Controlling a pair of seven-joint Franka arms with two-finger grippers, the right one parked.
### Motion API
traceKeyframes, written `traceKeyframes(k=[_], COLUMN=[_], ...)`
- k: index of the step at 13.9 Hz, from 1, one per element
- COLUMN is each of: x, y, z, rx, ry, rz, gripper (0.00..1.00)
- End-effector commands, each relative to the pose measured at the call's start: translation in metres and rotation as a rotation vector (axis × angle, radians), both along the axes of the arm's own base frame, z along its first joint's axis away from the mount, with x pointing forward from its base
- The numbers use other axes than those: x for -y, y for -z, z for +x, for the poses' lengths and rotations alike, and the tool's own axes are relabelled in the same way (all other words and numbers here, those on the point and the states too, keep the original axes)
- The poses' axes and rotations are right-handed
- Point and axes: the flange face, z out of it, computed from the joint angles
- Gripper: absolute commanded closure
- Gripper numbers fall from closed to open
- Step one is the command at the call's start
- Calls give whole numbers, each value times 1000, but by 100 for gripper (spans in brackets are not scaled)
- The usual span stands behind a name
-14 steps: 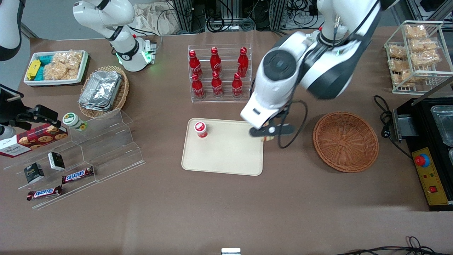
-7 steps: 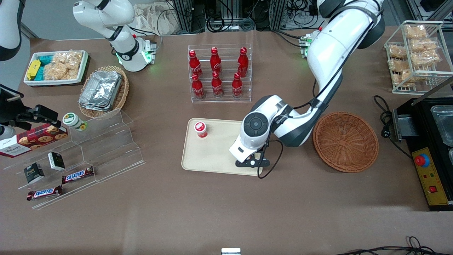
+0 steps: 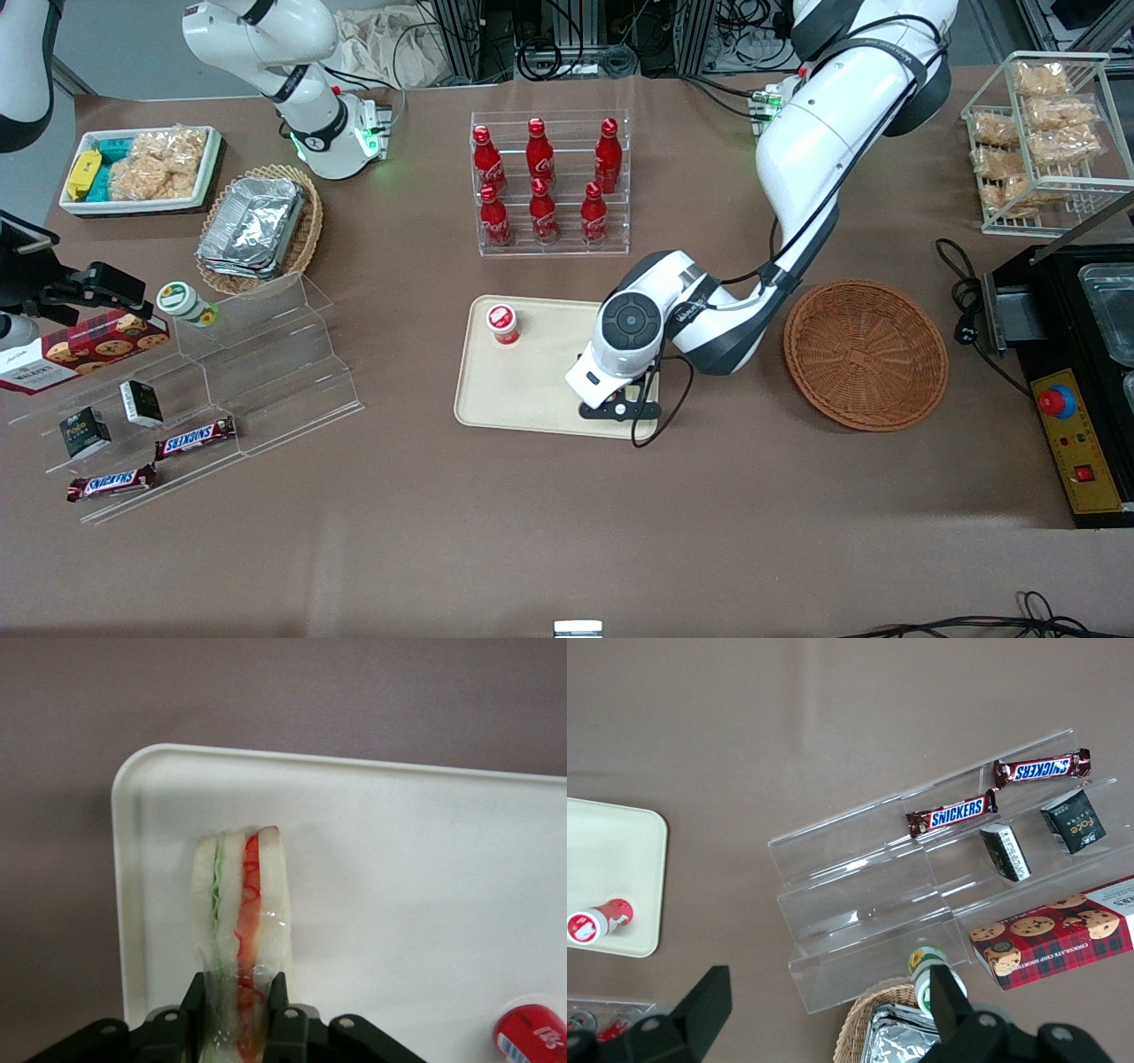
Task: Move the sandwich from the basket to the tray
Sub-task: 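Carry the sandwich over the cream tray and lower it, then open the left gripper to release the sandwich onto the tray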
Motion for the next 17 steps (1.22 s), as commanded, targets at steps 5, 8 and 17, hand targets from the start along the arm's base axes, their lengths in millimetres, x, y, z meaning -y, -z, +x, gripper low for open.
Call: traceKeyframes(k=[5, 8, 17], x=[4, -8, -116], y=[-7, -43, -215], z=[3, 12, 51], rx=[29, 47, 127], ry=[2, -22, -134], rz=[-11, 1, 96], gripper=[0, 0, 0])
